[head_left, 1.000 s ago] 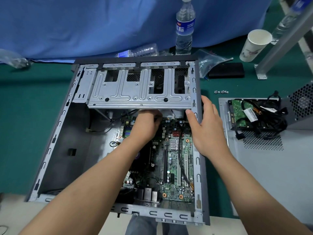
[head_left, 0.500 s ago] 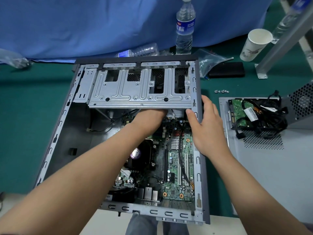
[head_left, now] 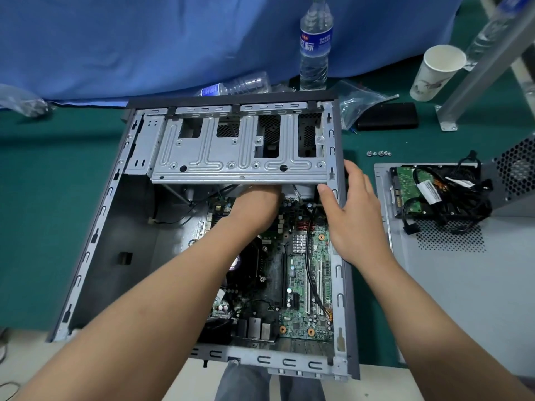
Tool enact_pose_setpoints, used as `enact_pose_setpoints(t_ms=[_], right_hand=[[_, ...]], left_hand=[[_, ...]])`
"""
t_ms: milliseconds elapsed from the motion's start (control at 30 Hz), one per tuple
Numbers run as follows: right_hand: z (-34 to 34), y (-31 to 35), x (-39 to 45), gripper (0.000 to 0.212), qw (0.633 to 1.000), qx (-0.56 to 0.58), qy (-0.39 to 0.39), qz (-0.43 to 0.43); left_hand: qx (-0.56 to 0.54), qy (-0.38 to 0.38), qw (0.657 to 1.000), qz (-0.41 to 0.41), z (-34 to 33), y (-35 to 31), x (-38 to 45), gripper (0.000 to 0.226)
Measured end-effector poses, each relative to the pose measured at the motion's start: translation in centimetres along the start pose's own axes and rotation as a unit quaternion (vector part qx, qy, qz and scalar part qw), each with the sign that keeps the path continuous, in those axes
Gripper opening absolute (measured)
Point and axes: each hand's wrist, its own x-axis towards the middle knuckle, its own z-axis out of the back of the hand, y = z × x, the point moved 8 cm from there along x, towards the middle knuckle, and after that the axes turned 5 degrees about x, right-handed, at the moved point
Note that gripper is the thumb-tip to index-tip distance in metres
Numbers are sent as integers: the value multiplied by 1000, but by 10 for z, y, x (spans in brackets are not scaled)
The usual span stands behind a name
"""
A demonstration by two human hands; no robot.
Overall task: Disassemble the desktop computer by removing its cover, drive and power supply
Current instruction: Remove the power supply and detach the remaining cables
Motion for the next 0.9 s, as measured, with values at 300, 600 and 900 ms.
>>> enact_pose_setpoints(t_ms=[300, 600, 900], right_hand=[[1, 0, 0, 55, 1000, -1, -2, 1], [1, 1, 1, 55, 1000, -1, -3, 4], [0, 0, 1, 54, 1000, 1, -2, 3]], left_hand=[[-47, 36, 998, -33, 0, 3, 0, 22], [-25, 18, 999, 27, -5, 8, 6, 32], [-73, 38, 996, -24, -2, 5, -5, 14]])
